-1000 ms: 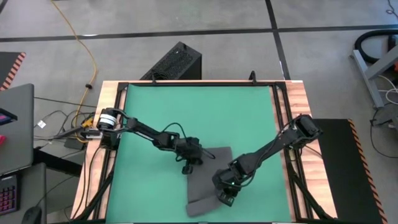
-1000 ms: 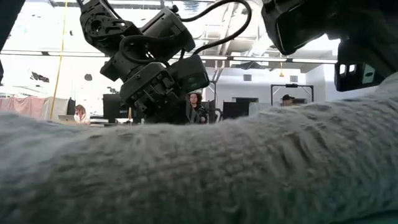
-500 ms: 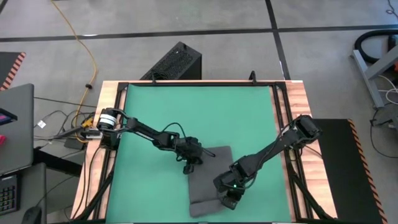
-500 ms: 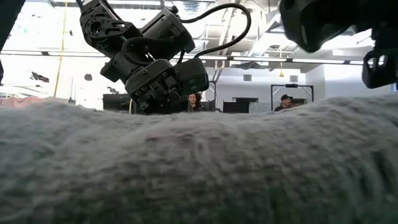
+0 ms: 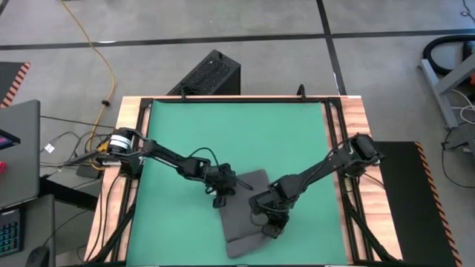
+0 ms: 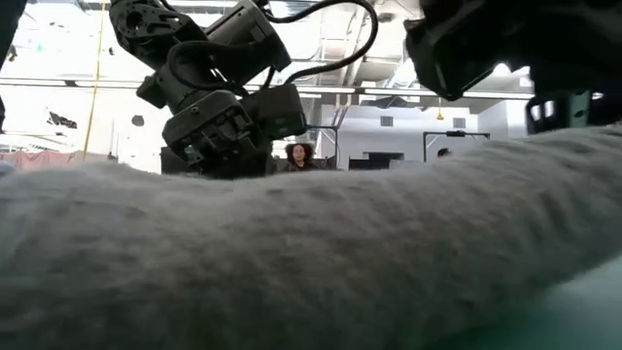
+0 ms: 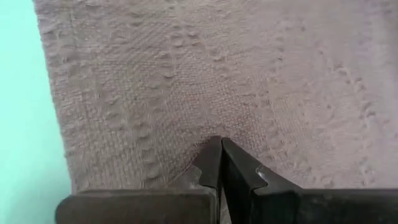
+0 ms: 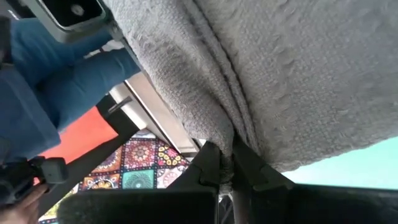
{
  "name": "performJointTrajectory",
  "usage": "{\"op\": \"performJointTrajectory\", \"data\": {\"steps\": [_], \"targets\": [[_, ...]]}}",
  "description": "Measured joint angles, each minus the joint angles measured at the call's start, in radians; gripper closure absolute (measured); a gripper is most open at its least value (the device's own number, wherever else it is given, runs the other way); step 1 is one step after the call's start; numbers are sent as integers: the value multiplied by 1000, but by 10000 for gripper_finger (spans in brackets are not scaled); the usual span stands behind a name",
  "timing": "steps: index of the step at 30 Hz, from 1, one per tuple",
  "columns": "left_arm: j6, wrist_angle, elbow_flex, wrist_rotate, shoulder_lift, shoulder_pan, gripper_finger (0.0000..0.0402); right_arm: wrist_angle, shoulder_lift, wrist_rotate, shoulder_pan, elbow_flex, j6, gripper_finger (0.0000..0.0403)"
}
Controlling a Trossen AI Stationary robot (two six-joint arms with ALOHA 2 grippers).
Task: Roll towel
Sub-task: Roll the gray towel
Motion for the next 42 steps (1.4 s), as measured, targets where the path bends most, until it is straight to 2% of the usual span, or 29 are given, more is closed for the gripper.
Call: {"op": "performJointTrajectory", "data": {"steps": [7,13,19,30,42], "targets": [[21,-13,4,-9,7,-4,402,-2,0,15,-51,0,-68,377],[30,-80,2,-65,-32,12,401,-72,0,15,-69,0,-122,377],[29,-90,3,-72,-34,12,402,-67,2,-6,-73,0,-151,377],[15,-98,5,-76,-35,10,401,-56,47,-51,-152,1,-238,377],[10,-122,7,-81,-38,10,401,-87,132,-180,-171,0,-308,377]]}}
